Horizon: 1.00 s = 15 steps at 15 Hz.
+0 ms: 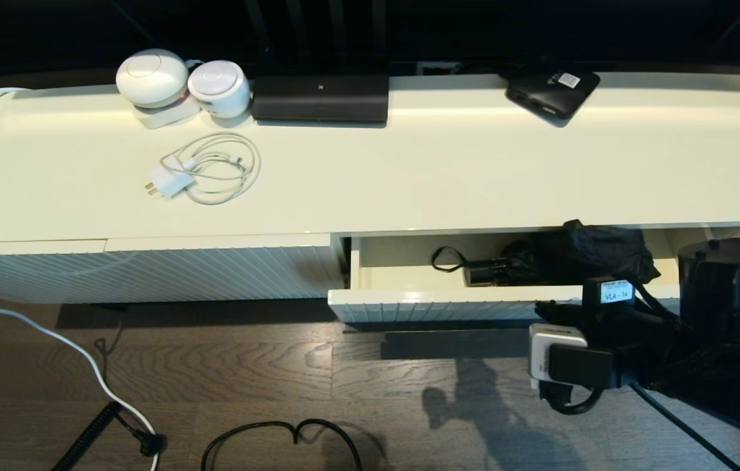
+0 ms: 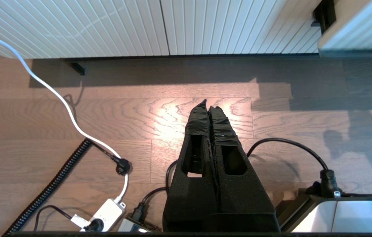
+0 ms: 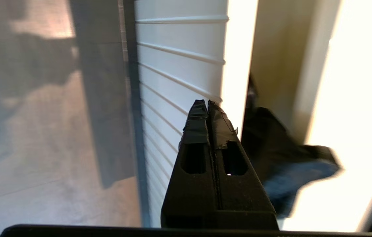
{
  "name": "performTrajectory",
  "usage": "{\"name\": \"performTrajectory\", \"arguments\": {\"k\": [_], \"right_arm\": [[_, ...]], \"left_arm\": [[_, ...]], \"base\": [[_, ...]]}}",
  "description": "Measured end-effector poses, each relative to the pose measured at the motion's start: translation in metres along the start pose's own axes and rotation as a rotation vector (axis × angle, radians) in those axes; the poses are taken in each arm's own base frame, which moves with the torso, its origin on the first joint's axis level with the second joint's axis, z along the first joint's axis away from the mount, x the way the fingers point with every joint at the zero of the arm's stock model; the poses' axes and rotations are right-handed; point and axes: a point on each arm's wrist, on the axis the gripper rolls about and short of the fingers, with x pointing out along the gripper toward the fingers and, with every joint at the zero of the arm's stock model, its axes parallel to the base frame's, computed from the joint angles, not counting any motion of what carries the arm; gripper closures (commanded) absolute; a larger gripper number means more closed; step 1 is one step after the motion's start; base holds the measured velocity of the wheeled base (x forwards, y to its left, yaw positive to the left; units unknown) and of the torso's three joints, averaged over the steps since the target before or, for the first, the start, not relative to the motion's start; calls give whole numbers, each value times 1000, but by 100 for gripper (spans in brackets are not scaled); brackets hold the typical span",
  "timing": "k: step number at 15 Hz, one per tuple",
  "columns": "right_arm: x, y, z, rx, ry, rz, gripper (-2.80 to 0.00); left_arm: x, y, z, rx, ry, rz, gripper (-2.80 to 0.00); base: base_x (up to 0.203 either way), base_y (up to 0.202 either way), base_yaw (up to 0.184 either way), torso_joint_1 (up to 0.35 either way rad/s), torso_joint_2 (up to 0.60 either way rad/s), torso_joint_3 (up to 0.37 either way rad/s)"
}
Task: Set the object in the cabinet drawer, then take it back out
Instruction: Close the drawer
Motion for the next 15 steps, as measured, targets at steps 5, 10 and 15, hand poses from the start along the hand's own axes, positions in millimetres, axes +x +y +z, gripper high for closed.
{"name": "performTrajectory", "arguments": {"k": [5, 10, 15], "right_arm": [[6, 1, -4, -17, 4, -58, 0], [19, 1, -5, -15, 4, -121, 0], [33, 4, -6, -23, -8, -147, 0]], "left_arm": [[0, 0, 0, 0, 1, 0, 0], [0, 0, 0, 0, 0, 0, 0], [0, 0, 0, 0, 1, 0, 0]], "base": [[0, 0, 0, 0, 0, 0], [0, 0, 0, 0, 0, 0], [0, 0, 0, 0, 0, 0]]}}
